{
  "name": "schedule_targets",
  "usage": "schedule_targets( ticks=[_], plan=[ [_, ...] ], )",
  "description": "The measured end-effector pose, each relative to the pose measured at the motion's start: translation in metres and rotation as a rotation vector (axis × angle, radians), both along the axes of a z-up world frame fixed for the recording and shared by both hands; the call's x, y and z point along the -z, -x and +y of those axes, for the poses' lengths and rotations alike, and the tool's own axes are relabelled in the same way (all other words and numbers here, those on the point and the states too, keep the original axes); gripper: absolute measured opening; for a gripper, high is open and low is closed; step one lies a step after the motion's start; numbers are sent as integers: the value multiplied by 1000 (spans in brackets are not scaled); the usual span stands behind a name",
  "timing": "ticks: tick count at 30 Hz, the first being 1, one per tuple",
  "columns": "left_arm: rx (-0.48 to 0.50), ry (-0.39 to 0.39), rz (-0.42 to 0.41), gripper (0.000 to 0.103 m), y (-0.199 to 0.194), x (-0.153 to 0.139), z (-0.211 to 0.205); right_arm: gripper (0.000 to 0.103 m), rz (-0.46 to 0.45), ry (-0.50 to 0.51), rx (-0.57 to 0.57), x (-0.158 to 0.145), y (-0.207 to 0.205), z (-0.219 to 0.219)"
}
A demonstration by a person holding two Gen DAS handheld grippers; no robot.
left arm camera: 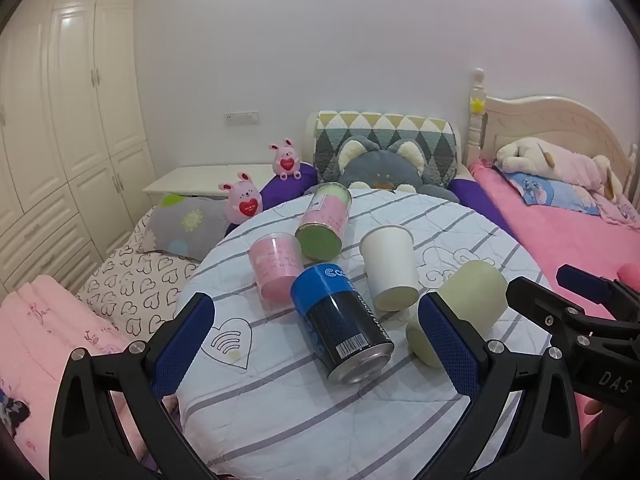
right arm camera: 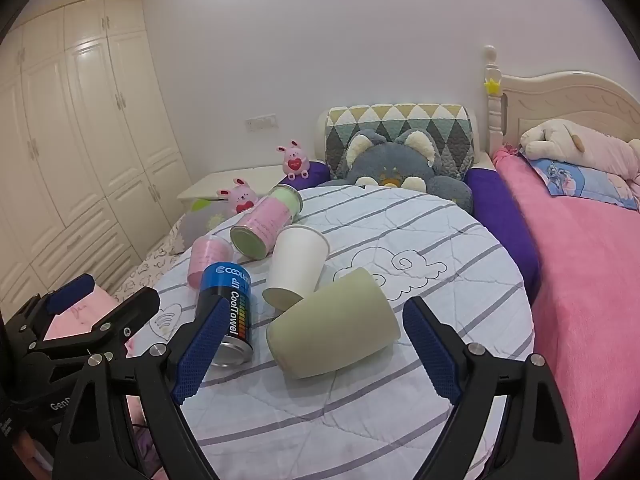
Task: Flip cup upright
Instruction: 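Move the right gripper toward the pale green cup lying on its side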
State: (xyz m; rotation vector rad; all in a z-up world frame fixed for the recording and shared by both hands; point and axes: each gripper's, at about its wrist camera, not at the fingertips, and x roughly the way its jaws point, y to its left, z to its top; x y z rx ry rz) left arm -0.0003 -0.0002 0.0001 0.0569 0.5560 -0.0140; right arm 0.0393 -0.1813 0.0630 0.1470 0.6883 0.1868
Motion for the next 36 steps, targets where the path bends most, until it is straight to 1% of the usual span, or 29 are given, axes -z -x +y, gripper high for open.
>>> schedule_targets(
  ticks=[4,7,11,12,15,20,26,30,36],
  plan=[
    [-10,1,-1,103,1,0,1,89,6,-2,10,-1,1,-1],
    [-15,10,9,103,-3,2,8,89,13,-19,14,4,-6,-4],
    [-18,13,20,103,-8,6,13,89,19,-10,11,9,-7,-1],
    [-19,15,28,103,-14,8,14,89,21,-8,6,6,-13,2],
    [-20,13,32,103,-16,8,17,89,33,-5,5,7,-16,4],
    [-14,18,48,103,-20,12,18,89,66,-19,36,14,-23,0],
    [6,8,67,103,-23,17,15,89,106,-60,76,21,-23,-9],
    [16,0,70,103,-23,19,12,89,110,-62,93,20,-23,-9],
    [6,6,62,103,-22,16,12,89,110,-57,78,19,-22,-4]
  ],
)
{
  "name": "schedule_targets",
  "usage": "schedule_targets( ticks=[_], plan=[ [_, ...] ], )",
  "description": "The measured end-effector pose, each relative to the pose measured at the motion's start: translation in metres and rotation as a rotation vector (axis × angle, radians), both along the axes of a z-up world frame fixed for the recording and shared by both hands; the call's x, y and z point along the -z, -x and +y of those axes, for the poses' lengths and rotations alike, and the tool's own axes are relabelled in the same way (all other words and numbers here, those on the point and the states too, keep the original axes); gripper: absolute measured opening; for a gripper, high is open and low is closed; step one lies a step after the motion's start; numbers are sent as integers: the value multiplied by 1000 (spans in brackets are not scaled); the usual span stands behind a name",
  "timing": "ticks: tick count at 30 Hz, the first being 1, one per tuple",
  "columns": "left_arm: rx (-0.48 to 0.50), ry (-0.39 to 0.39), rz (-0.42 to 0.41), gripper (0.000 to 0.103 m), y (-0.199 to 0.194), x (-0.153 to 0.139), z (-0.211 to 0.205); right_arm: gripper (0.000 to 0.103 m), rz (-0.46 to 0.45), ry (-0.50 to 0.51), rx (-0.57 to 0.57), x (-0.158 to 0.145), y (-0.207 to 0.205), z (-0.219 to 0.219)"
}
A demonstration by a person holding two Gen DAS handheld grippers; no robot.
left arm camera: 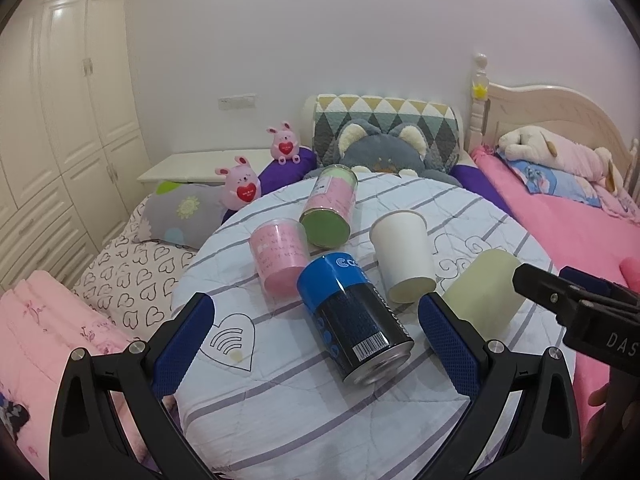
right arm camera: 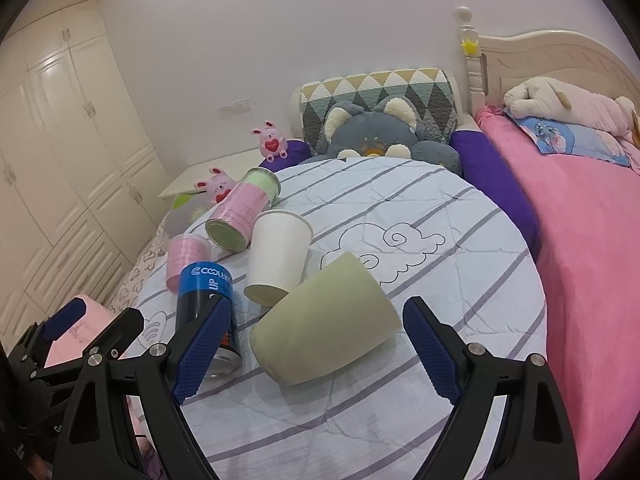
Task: Flip cup upright
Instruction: 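Move the right gripper toward the pale green cup lying on its side, then close the right gripper on the pale green cup's rim and lift it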
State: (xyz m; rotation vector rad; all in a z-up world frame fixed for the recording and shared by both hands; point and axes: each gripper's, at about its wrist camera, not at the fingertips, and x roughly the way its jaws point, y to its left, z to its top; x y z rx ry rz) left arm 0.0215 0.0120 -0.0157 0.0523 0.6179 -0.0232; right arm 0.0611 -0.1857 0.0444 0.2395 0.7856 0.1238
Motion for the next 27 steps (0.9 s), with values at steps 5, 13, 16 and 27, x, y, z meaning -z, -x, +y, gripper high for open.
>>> schedule_targets(
  ticks=[5,13,16,27],
  plan=[
    [-39,3,-38,103,6,-5,4,89,-6,2,-17,-2,1,5],
    [-46,15,-46,103,9,-7,8,89,-3,-5,-15,-2,4,7],
    [-43,12,-45,103,11,-6,9,89,3,-21,-11,-1,5,6],
    [-33,6,-33,103,9,-4,8,89,139,-211,104,21,3,-9]
  ],
)
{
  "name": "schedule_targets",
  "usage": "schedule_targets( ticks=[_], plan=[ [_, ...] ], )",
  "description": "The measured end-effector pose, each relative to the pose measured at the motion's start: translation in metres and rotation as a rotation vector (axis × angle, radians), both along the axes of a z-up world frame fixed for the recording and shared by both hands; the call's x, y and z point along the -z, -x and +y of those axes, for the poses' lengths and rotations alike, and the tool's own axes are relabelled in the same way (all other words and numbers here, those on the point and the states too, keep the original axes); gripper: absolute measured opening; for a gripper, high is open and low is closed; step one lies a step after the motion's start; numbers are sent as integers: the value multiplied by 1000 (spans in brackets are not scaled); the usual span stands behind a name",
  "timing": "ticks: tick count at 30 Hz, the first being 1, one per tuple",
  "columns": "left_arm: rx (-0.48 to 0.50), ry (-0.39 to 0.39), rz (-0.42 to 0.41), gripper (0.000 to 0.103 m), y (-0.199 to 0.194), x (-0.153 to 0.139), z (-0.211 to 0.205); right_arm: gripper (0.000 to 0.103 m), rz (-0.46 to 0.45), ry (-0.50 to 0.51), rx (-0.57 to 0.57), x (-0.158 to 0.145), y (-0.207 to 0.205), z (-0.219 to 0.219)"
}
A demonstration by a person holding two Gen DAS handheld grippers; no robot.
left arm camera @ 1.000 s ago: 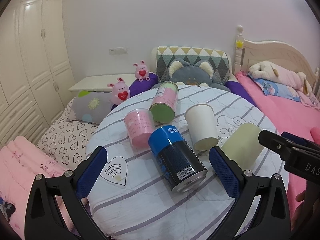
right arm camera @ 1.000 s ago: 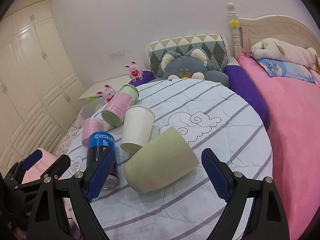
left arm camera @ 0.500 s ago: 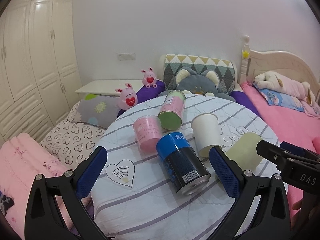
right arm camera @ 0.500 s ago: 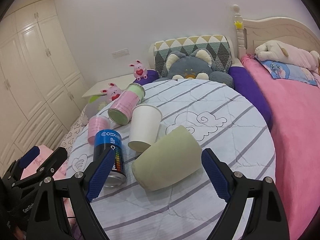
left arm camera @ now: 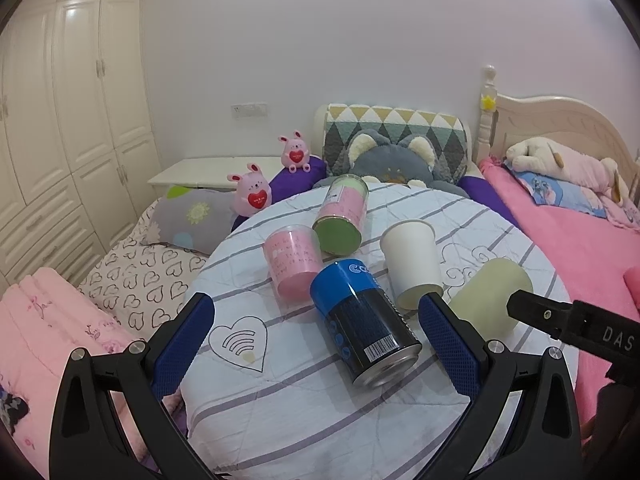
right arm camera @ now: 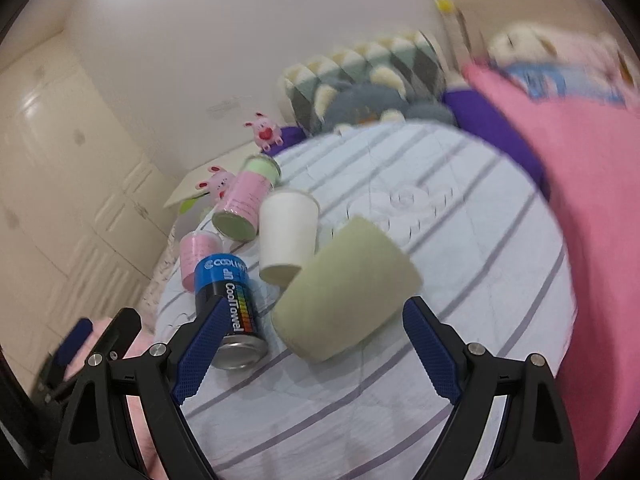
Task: Flip cup upright
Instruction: 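Close the right gripper on the pale green cup's rim and lift it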
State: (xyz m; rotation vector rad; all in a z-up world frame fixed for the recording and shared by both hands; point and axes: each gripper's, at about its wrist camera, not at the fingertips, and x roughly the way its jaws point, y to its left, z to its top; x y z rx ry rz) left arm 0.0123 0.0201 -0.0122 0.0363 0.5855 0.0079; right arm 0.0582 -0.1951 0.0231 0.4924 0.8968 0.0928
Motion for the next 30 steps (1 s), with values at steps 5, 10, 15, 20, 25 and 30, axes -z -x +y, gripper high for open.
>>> schedule_targets(
  ticks=[5,10,15,20,25,30],
  plan=[
    [0,-15,8,103,-9,4,-4,89,74,-137,81,25,-3,-11],
    [16,-46,28,103,-25,10,-15,89,90,-265,113,42,-10,-19],
    [22,-40,37,103,-38,14,-22,89,104,-335,143,55,-24,-27],
    [34,-53,61,103,-50,22,-27,89,148,-423,150,76,-41,-32],
    [44,-61,78,103,-58,26,-32,89,135,-413,109,81,-55,-26],
    [52,-63,91,103,-62,29,-35,89,105,-457,74,85,-62,-32]
  ],
)
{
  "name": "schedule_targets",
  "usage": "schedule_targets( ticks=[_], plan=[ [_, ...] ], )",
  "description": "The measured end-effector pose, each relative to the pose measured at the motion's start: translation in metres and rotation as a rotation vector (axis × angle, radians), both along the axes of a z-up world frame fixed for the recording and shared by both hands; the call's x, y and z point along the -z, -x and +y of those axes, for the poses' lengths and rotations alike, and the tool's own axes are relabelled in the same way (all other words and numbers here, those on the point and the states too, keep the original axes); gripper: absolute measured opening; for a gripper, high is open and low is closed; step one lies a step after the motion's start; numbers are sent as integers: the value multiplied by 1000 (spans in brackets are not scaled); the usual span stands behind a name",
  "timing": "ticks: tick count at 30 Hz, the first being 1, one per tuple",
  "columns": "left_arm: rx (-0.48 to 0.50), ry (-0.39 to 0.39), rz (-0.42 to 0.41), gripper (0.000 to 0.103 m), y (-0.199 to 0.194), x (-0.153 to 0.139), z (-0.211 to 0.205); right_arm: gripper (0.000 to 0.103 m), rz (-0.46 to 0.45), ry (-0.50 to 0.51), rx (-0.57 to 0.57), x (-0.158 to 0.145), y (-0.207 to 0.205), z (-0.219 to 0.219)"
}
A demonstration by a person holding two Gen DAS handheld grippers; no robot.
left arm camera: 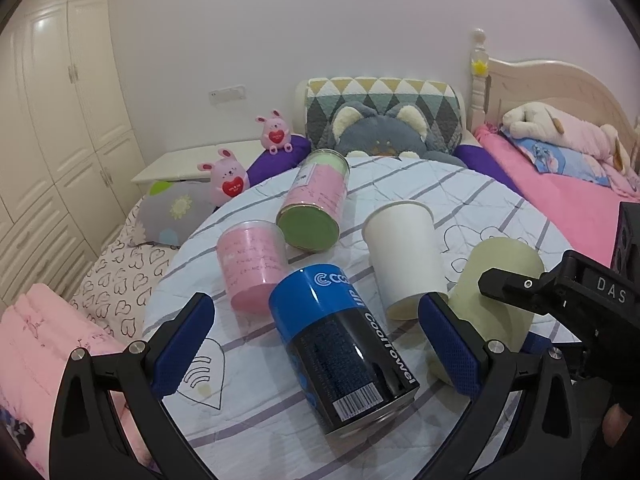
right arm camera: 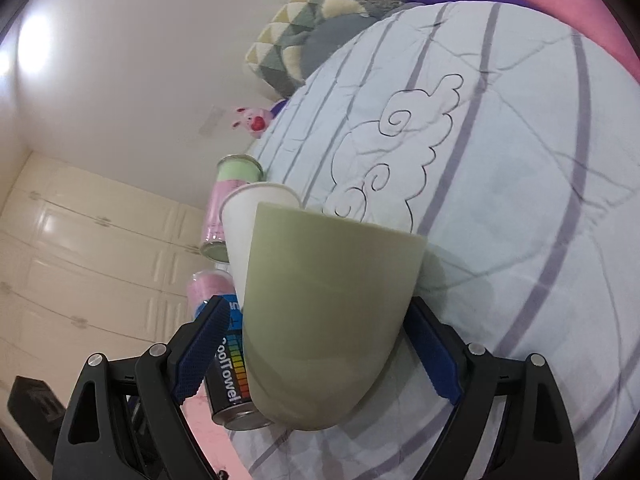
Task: Flip cup upright
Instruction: 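Close the right gripper on the pale green cup's rim and lift it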
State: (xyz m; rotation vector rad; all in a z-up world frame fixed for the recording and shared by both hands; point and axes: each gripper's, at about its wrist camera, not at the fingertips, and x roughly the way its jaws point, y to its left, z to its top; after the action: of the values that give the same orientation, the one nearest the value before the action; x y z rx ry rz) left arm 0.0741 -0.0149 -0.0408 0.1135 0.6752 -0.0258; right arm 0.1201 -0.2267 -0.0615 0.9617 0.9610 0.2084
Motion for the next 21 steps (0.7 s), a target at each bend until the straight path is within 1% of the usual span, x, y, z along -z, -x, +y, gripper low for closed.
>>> schedule_targets(
  ticks=[2,5,7,10,13,15,18,21],
  plan=[
    [-11,0,-12,103,0,0,0,89,-3,5,-10,-1,-2,1],
    [-6,2,-9,103,0,1,0,89,-10,22,-29,-2,-6,1],
    [-13,-9,-19,103,2,1,-1,89,5,19,-34,0,-12,1],
    [-12,-4,-13,103,2,1,-2,89,12,23,-51,0,-14,0],
    [-13,-10,-16,103,4,0,-2,89,-5,33,-75,-1,-20,1],
    [-13,-12,-14,103,5,-1,-3,83,-11,38,-88,-1,-25,1],
    [-9,0,-11,103,7,-2,-4,83,-12,17,-125,1,-31,-3],
    [-2,0,-6,103,8,-3,-8,82,-15,27,-160,0,-36,-8]
  ],
)
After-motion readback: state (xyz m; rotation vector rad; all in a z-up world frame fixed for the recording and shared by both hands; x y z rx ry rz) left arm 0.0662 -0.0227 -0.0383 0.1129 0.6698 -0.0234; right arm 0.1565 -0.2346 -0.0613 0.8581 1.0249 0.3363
